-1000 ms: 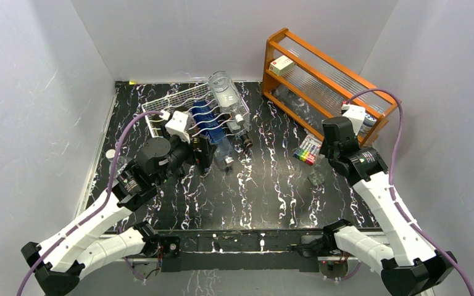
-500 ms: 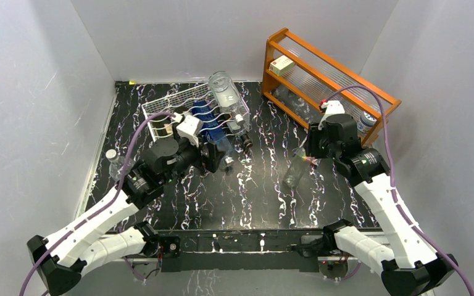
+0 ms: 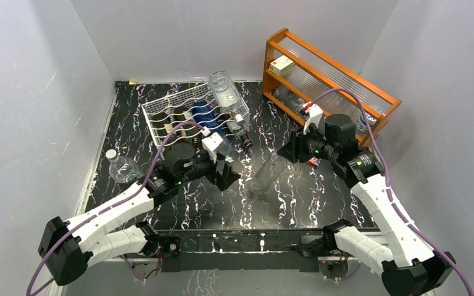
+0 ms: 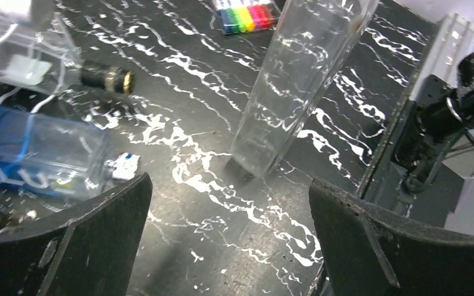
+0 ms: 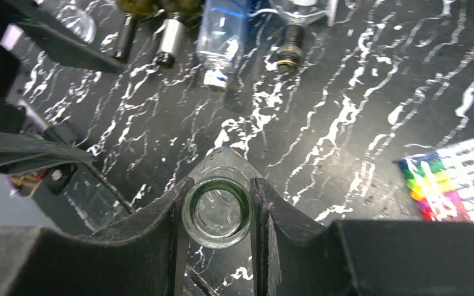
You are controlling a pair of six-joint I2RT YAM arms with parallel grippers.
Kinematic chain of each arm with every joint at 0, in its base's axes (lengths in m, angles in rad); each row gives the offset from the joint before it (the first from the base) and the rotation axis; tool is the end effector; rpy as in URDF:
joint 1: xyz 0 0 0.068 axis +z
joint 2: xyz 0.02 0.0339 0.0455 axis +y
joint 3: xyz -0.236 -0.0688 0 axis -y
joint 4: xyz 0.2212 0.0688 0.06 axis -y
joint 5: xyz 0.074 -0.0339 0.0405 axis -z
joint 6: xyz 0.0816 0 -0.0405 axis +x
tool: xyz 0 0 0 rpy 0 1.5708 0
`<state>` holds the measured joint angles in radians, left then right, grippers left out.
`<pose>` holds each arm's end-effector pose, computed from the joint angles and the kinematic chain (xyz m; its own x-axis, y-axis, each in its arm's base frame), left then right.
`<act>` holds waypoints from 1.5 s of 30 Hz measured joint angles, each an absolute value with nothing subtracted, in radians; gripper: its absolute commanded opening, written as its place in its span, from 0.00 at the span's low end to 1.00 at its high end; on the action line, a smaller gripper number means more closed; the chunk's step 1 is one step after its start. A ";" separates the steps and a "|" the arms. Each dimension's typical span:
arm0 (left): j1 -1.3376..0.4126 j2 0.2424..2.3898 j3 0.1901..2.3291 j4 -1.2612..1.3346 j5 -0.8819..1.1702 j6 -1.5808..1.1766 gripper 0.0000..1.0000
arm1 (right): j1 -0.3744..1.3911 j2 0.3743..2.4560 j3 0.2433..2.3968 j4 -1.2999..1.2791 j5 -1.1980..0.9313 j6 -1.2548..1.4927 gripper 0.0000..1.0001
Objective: Put the wine bottle on the wine rack
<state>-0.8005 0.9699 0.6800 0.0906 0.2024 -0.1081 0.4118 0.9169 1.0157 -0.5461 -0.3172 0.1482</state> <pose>0.1739 -0.2027 0.2719 -0.2277 0.0829 -0.9702 0.8205 0.5529 -0.1453 0.1981 0.1143 0.3168 -0.4862 -0.0593 -0.8718 -0.5725 0.7754 0.2666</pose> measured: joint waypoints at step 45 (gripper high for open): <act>-0.801 1.193 0.682 0.156 0.684 0.033 0.40 | 0.411 0.963 0.936 -0.212 -0.831 0.315 0.00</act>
<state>-0.8009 1.1927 0.6815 0.1558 0.6838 0.0334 0.4114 0.9634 0.9363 -0.2123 -0.8310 0.3153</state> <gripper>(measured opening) 0.588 0.447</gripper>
